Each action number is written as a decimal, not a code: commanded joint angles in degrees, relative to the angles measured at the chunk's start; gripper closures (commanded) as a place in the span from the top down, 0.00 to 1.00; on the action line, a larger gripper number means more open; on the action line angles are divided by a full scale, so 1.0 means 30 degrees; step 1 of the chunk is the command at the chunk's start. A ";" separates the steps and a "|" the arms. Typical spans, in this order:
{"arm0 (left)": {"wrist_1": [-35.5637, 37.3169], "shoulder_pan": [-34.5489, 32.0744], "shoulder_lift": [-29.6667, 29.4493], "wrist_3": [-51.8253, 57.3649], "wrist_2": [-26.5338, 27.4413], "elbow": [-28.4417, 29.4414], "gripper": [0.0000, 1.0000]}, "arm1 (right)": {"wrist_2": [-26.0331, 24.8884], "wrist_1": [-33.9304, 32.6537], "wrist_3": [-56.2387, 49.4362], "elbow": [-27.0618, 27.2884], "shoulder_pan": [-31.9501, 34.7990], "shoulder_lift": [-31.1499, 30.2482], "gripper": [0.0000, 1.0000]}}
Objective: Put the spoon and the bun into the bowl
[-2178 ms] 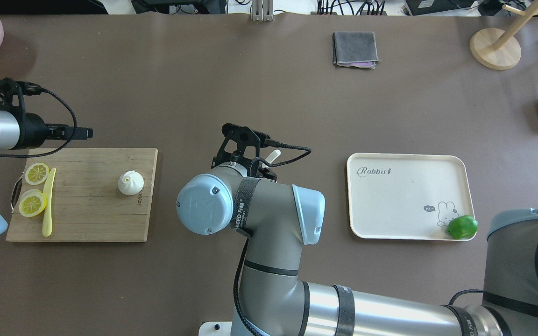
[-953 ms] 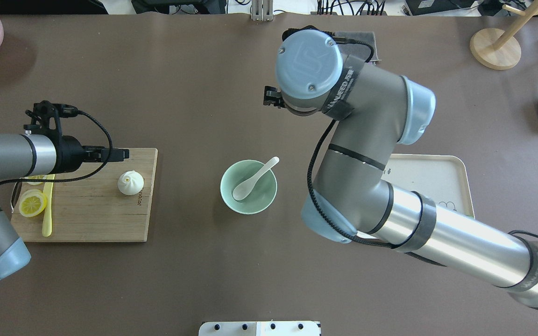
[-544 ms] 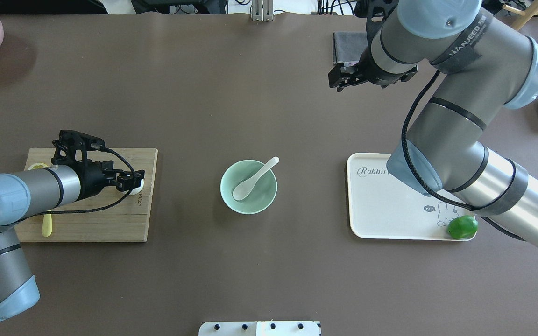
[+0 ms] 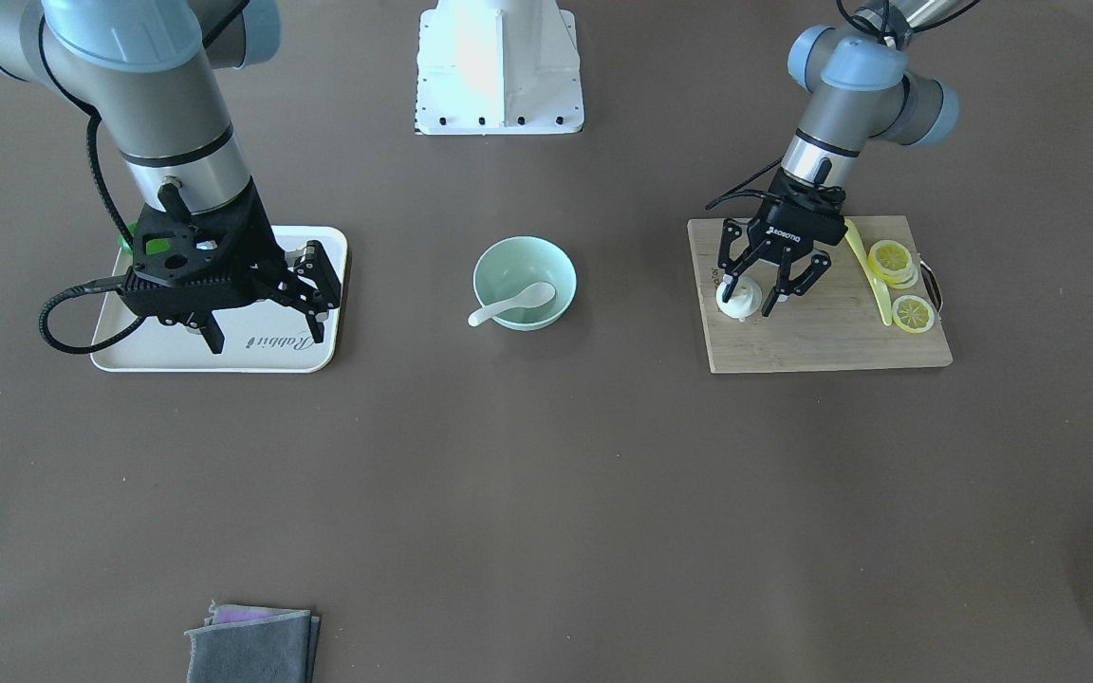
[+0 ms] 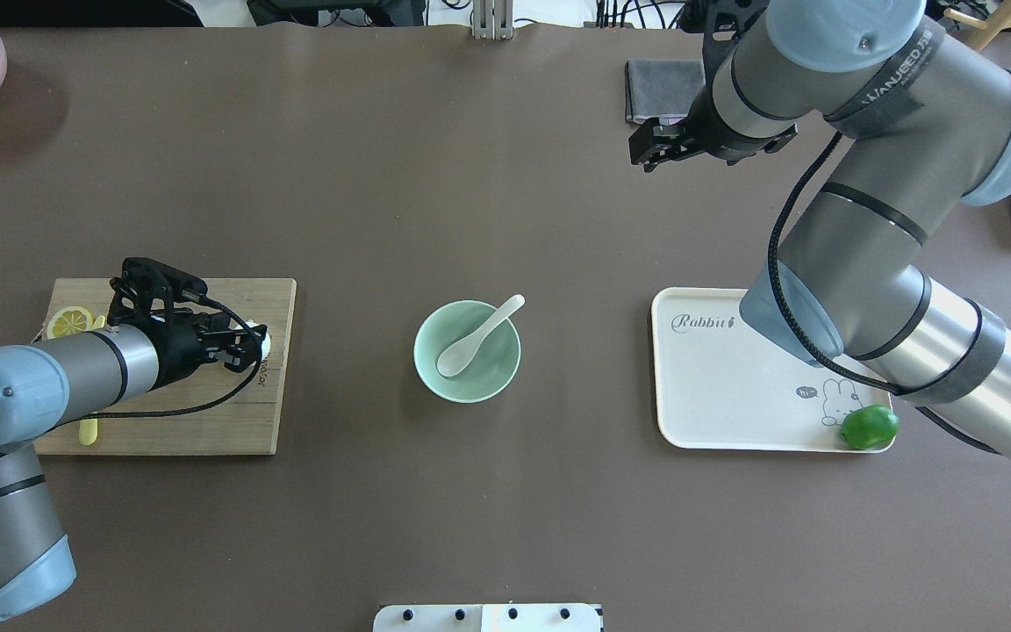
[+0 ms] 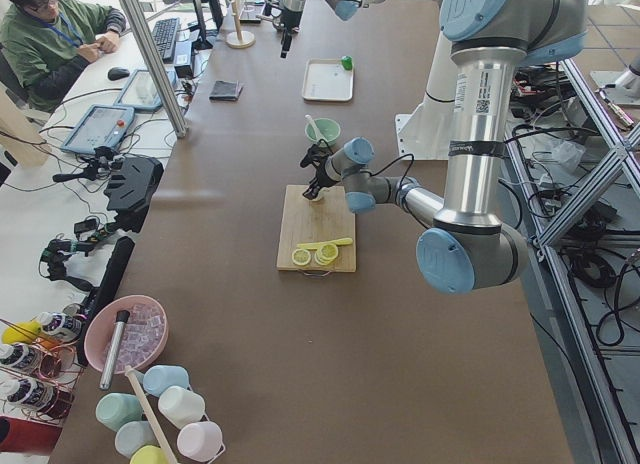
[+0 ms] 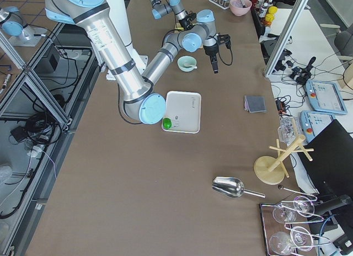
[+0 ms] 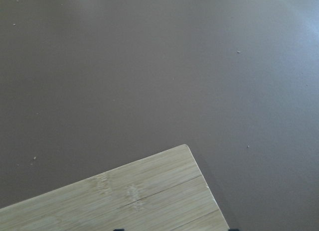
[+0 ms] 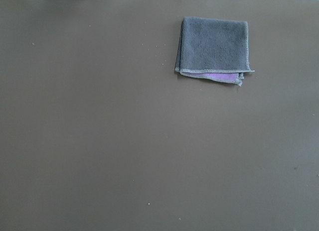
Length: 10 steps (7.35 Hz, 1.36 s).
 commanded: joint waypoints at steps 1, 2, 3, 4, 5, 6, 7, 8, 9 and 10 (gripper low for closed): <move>-0.0025 0.0263 0.0000 0.0014 0.0294 -0.0020 0.00 | -0.0080 0.0003 0.0044 0.0006 0.0002 -0.0015 1.00; -0.0025 0.0263 -0.0261 -0.0015 0.0178 -0.0456 0.00 | -0.0109 0.0003 0.0102 0.0035 0.0002 -0.0044 1.00; 0.0265 0.0263 -0.0785 -0.0247 0.0090 -0.1447 0.00 | -0.0138 0.0003 0.0103 0.0064 0.0002 -0.0073 1.00; 0.0587 0.0292 -0.2212 -0.0946 0.0118 -0.1195 0.00 | -0.0139 0.0003 0.0132 0.0181 0.0002 -0.0218 1.00; 0.1518 0.0408 -0.4894 -0.2896 0.0206 -0.0236 0.00 | -0.0139 0.0003 0.0103 0.0501 0.0002 -0.0713 1.00; 0.2717 0.0439 -0.7241 -0.3786 0.0236 0.0934 0.00 | -0.0139 0.0003 -0.0071 0.1026 0.0002 -0.1385 1.00; 0.2932 0.0642 -0.8715 -0.4056 0.0265 0.1845 0.00 | -0.0139 0.0003 0.0014 0.1118 0.0002 -0.1508 1.00; 0.3021 0.0731 -0.9339 -0.4464 0.0236 0.2434 0.06 | -0.0139 0.0003 0.0102 0.1148 -0.0027 -0.1509 1.00; 0.2964 0.0906 -0.9258 -0.4497 0.0149 0.2266 0.47 | -0.0168 0.0003 0.0103 0.1149 -0.0028 -0.1509 1.00; 0.2934 0.1314 -0.9083 -0.4469 0.0235 0.2293 0.97 | -0.0168 0.0003 0.0103 0.1149 -0.0028 -0.1509 1.00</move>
